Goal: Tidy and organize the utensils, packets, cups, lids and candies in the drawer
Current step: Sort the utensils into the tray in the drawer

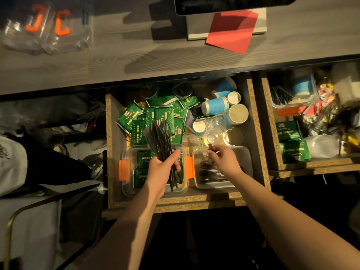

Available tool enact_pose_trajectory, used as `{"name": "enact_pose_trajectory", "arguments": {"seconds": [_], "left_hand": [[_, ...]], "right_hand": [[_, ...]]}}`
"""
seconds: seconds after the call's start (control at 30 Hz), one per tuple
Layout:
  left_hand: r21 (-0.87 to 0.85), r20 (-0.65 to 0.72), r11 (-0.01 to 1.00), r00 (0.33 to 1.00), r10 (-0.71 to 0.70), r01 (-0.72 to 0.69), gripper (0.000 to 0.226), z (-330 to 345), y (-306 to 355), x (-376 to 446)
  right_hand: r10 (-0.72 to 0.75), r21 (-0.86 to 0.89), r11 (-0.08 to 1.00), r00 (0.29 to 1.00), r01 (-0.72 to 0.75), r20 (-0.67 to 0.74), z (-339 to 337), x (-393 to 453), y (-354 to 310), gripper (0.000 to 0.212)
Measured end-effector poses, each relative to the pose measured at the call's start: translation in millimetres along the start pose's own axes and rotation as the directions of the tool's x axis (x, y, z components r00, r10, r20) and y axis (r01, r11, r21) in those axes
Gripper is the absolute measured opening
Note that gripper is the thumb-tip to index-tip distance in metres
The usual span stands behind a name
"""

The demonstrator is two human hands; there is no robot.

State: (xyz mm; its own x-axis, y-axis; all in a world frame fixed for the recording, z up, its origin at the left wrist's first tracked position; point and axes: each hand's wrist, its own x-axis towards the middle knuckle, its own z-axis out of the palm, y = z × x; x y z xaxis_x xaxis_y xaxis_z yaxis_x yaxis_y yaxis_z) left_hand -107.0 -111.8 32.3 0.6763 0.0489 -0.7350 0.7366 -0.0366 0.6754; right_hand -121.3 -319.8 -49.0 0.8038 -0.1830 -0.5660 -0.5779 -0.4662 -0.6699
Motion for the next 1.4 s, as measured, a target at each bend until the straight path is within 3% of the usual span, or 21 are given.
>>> {"name": "enact_pose_trajectory", "arguments": {"seconds": [0.17,0.27,0.37,0.43,0.57,0.67,0.8,0.9,0.97,1.07,1.17,1.23,1.33,1.4], "left_hand": [[-0.056,0.023,0.998,1.000,-0.002,0.003,0.024,9,13,-16],[-0.107,0.009,0.994,1.000,0.009,-0.008,0.019,11,24,-29],[-0.164,-0.005,0.986,1.000,-0.007,0.006,0.020,15,35,-41],[-0.205,-0.008,0.979,1.000,-0.013,0.011,0.022,20,42,-49],[-0.255,0.031,0.967,0.999,0.024,-0.016,0.030,32,56,-64],[-0.284,0.040,0.959,0.999,0.031,-0.018,0.037,39,67,-76],[-0.344,-0.004,0.939,1.000,0.000,-0.001,0.034,40,74,-81],[-0.371,0.025,0.928,1.000,0.011,-0.001,0.059,37,76,-83],[-0.362,0.013,0.932,1.000,0.021,-0.015,0.062,36,77,-83],[-0.320,-0.011,0.947,1.000,0.013,-0.016,0.047,34,78,-82],[-0.272,-0.054,0.961,0.998,0.039,-0.052,0.073,34,77,-81],[-0.228,-0.070,0.972,0.997,0.039,-0.054,0.059,35,80,-82],[-0.105,-0.020,0.994,0.999,0.042,-0.044,0.032,38,80,-84],[-0.017,0.029,0.999,0.998,0.052,-0.051,0.032,39,77,-83]], "right_hand": [[0.002,0.283,0.956,0.958,0.083,-0.288,-37,-27,-31,0.014],[0.115,0.577,0.811,0.942,0.094,-0.315,-53,-43,-48,0.004],[0.221,0.862,0.507,0.964,0.018,-0.150,-61,-62,-67,0.008],[0.167,0.940,0.327,0.985,-0.094,0.041,-60,-75,-76,0.010],[0.092,0.933,0.182,0.950,-0.310,0.298,-55,-94,-98,0.022],[0.013,0.913,0.285,0.954,-0.292,0.300,-52,-106,-117,0.014],[0.003,0.860,0.456,0.967,-0.229,0.256,-43,-115,-128,0.028],[0.008,0.798,0.578,0.978,-0.174,0.207,-38,-114,-131,0.015],[-0.024,0.748,0.650,0.980,-0.135,0.198,-36,-114,-131,0.010],[-0.064,0.661,0.745,0.979,-0.082,0.193,-33,-112,-130,0.023],[-0.112,0.581,0.812,0.965,-0.049,0.237,-34,-114,-133,0.032],[-0.171,0.570,0.819,0.922,-0.063,0.348,-37,-114,-135,0.047],[-0.215,0.408,0.913,0.855,0.005,0.472,-40,-110,-135,0.074],[-0.239,0.329,0.942,0.831,0.071,0.502,-44,-108,-134,0.054]]}}
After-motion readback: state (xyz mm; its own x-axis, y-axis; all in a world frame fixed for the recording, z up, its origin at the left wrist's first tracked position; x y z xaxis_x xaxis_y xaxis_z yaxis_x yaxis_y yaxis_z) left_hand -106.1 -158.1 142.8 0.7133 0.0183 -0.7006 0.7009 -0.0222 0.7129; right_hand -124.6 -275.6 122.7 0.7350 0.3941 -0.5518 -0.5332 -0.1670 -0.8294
